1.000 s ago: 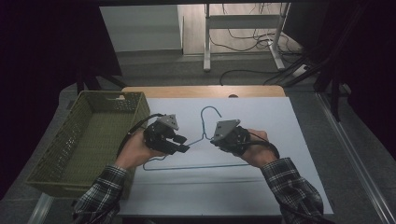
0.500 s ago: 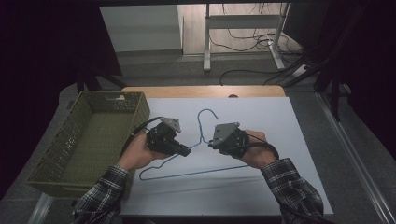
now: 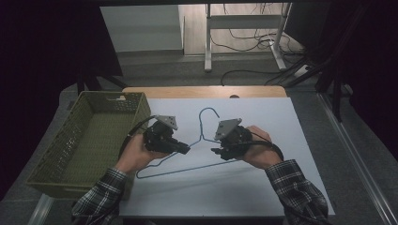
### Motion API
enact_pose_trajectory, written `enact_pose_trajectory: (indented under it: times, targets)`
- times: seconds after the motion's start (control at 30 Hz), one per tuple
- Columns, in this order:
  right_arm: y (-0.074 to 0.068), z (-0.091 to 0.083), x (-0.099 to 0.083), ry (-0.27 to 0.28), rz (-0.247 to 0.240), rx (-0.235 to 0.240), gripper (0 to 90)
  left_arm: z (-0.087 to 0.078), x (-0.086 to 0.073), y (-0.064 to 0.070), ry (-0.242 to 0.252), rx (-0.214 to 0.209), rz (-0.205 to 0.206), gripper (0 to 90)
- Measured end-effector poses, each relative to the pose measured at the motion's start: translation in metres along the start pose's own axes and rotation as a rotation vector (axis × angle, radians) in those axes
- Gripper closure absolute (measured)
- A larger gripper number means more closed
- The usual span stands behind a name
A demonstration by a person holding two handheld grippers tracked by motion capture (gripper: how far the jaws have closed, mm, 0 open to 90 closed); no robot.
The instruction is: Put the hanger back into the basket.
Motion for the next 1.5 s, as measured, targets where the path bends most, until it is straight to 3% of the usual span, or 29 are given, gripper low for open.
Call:
enact_pose_trajectory:
  times: [0.17, 0.2, 0.4, 0.57, 0.8, 1.13, 1.5]
  targets:
    - [0.007, 0.000, -0.005, -0.016, 0.127, 0.003, 14.1, -0.008, -0.001, -0.002, 0.019, 0.032, -0.029, 87.3]
    - [0.008, -0.001, -0.007, -0.021, 0.149, -0.003, 11.2, -0.011, -0.002, -0.004, 0.011, 0.033, -0.018, 87.2]
    - [0.016, -0.007, -0.018, -0.025, 0.237, -0.043, 2.7, -0.026, -0.003, -0.006, 0.017, 0.080, -0.035, 87.2]
    - [0.021, -0.016, -0.026, -0.007, 0.320, -0.070, 0.4, -0.039, -0.006, -0.008, 0.024, 0.109, -0.043, 87.2]
    - [0.028, -0.032, -0.040, 0.043, 0.419, -0.112, 0.1, -0.063, -0.012, -0.011, 0.063, 0.173, -0.090, 87.2]
    - [0.020, -0.032, -0.065, 0.056, 0.482, -0.094, 0.1, -0.119, -0.032, -0.017, 0.105, 0.296, -0.138, 87.3]
    - [0.006, -0.027, -0.090, 0.076, 0.550, -0.058, 0.0, -0.161, -0.076, -0.022, 0.119, 0.416, -0.223, 87.3]
Point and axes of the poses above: each handheld gripper's, and its own axes: z roughly forward along the jaws, x roughly out of its top, y roughly to its right, the point moved 6 cm from there along z, roughly forward along the jaws, and after that the axes turned 14 degrees about z, right-handed, at the moved point
